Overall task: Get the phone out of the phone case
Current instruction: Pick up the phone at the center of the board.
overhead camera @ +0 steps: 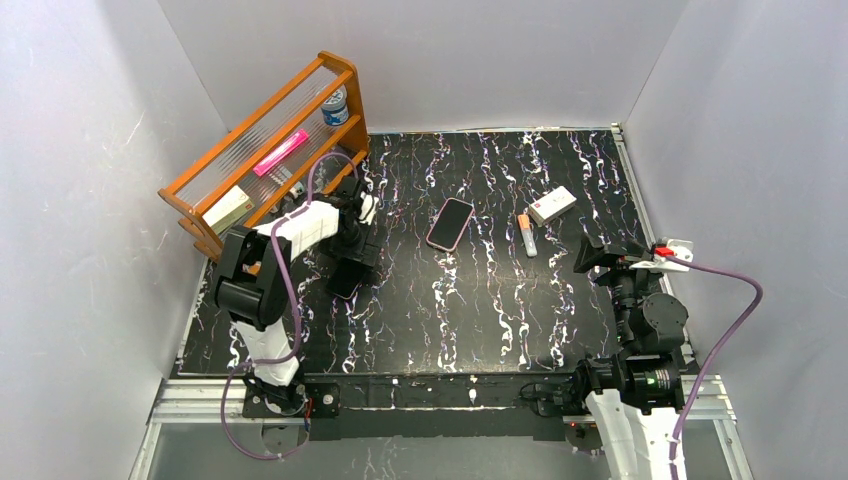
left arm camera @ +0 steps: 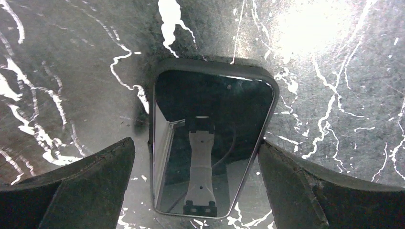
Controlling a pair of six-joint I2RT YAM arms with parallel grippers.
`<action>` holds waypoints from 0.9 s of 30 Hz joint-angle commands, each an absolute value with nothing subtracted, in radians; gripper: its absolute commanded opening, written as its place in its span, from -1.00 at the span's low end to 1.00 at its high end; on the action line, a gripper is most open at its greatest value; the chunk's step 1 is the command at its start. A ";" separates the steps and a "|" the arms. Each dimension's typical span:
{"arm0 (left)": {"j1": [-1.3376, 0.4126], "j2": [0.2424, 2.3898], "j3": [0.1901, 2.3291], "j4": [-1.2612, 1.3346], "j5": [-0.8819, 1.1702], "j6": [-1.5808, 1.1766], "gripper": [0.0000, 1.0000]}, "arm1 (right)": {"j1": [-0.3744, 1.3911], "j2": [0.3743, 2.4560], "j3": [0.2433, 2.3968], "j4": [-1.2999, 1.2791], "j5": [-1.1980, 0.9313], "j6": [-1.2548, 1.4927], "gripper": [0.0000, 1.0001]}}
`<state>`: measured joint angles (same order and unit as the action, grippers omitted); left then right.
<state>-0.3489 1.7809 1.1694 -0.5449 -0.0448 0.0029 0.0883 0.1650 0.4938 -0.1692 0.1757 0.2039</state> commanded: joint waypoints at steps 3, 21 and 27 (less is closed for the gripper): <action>-0.324 1.809 1.156 -0.554 0.023 0.026 0.96 | 0.107 0.166 0.517 -0.138 0.163 0.198 0.97; -0.425 1.843 1.137 -0.562 0.062 -0.094 0.13 | 0.113 0.352 0.628 -0.248 -0.138 0.218 0.97; -0.425 1.751 1.076 -0.474 0.109 -0.228 -0.27 | 0.113 0.491 0.638 -0.259 -0.325 0.297 0.97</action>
<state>-0.4015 1.7947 1.1431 -0.5102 -0.0174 -0.0948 0.1070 0.4217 0.6121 -0.2558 -0.1474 0.2379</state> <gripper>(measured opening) 0.710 0.985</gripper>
